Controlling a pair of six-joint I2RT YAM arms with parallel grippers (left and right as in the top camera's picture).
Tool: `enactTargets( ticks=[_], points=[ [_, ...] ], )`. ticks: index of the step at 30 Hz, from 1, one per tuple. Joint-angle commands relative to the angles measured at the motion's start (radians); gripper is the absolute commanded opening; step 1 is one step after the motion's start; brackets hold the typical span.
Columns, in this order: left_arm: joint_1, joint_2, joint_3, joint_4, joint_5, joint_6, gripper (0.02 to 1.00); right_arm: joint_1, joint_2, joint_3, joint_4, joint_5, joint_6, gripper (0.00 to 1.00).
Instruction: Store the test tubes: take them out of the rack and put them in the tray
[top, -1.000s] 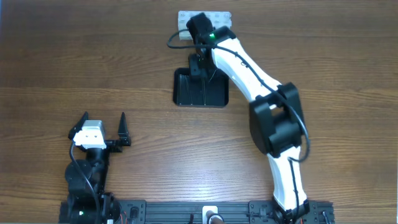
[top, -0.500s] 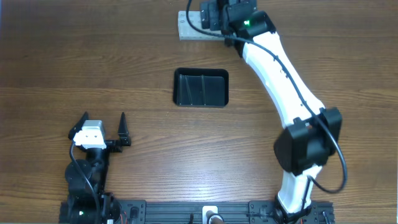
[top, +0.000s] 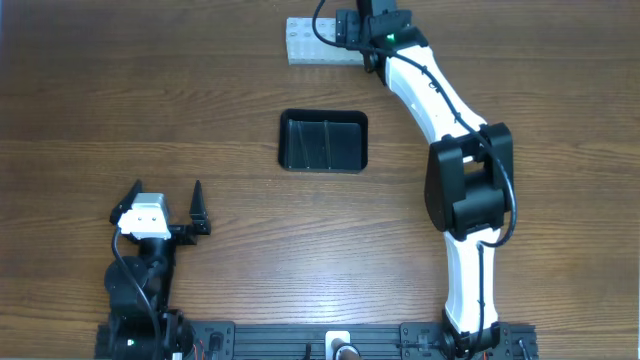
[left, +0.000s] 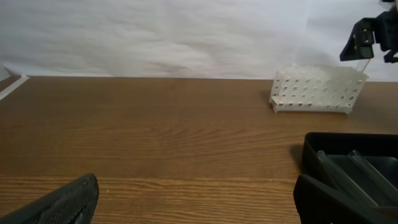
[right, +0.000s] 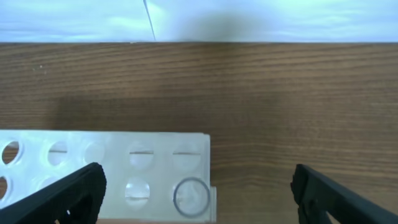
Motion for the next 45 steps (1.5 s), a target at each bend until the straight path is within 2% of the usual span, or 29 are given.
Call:
enactTargets(
  ticks=[1,17,22,26,33,39,45],
  points=[
    [0.003,0.000,-0.004,-0.002,0.010,0.018,1.000,-0.002,0.032,0.000,0.030,-0.012,0.017,0.897],
    [0.003,0.000,-0.004,-0.002,0.010,0.018,1.000,-0.001,0.045,0.000,0.039,-0.012,0.014,0.509],
    [0.003,0.000,-0.004,-0.002,0.010,0.018,0.998,0.000,0.046,0.000,0.037,-0.012,0.014,0.452],
    [0.003,0.000,-0.004,-0.002,0.010,0.018,1.000,0.000,0.046,0.000,0.035,-0.012,0.014,0.321],
    [0.003,0.000,-0.004,-0.002,0.010,0.018,1.000,0.000,0.046,0.000,0.035,-0.012,0.014,0.259],
    [0.003,0.000,-0.004,-0.002,0.010,0.018,1.000,0.005,0.046,0.000,0.035,-0.012,0.014,0.150],
    [0.003,0.000,-0.004,-0.002,0.010,0.018,0.998,0.011,0.046,0.000,0.039,-0.012,0.014,0.123]
  ],
)
